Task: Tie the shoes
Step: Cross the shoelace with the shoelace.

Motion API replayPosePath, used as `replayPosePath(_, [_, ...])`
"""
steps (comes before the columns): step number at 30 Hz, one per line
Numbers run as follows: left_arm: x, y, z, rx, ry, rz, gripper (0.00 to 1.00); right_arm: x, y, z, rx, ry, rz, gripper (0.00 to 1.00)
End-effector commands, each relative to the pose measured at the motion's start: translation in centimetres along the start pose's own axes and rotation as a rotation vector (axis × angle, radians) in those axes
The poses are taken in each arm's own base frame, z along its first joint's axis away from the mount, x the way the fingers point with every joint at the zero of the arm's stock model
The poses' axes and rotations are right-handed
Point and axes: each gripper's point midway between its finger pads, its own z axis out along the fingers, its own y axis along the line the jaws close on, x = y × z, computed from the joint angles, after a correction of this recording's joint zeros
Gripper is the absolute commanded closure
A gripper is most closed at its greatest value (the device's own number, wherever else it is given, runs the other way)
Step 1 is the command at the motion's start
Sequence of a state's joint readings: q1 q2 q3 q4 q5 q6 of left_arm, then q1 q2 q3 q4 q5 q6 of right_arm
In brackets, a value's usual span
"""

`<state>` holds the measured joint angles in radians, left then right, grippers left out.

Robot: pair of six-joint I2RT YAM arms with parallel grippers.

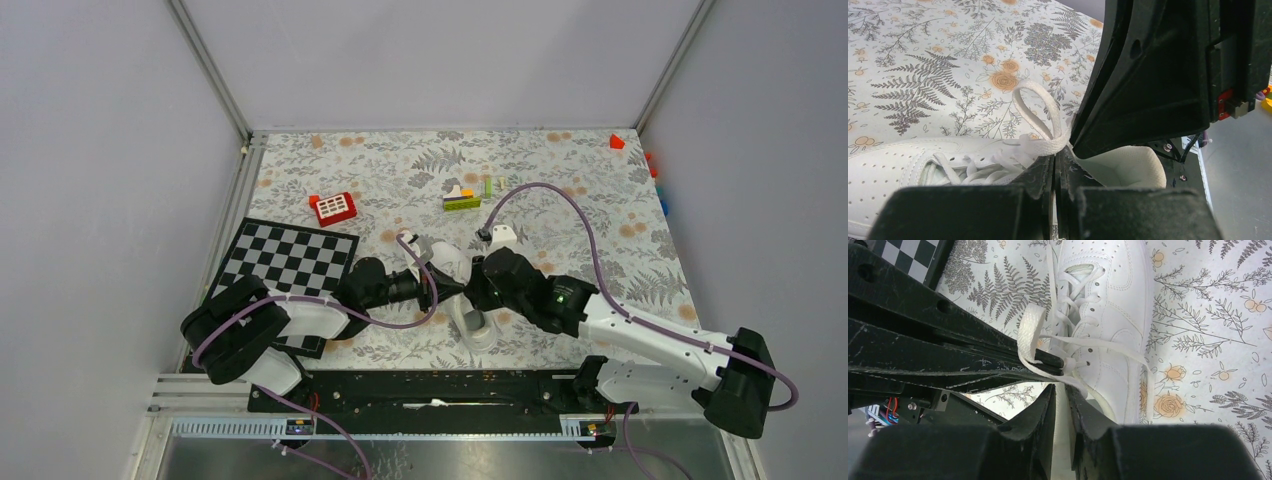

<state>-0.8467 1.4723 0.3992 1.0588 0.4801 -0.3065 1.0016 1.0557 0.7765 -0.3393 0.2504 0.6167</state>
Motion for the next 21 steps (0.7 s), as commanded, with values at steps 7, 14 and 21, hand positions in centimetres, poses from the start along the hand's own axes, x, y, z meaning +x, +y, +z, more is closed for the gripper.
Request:
replayPosePath(7, [-2.7,-1.4,0.3,0.082,-0.059,0.067,1.00,-3.0,0.7,0.2,0.015,-0.097,-0.025,0.79])
replayPosePath(14, [-2.1,-1.6,0.5,0.114,-0.018,0.053,1.00,-3.4,1.2,0.7,0.014,-0.104,-0.023,0.79])
replayPosePath(21, [-2.1,-1.5,0.4,0.116,-0.018,0.066,1.00,-3.5,1.3,1.2,0.013,-0.113,0.001,0.79])
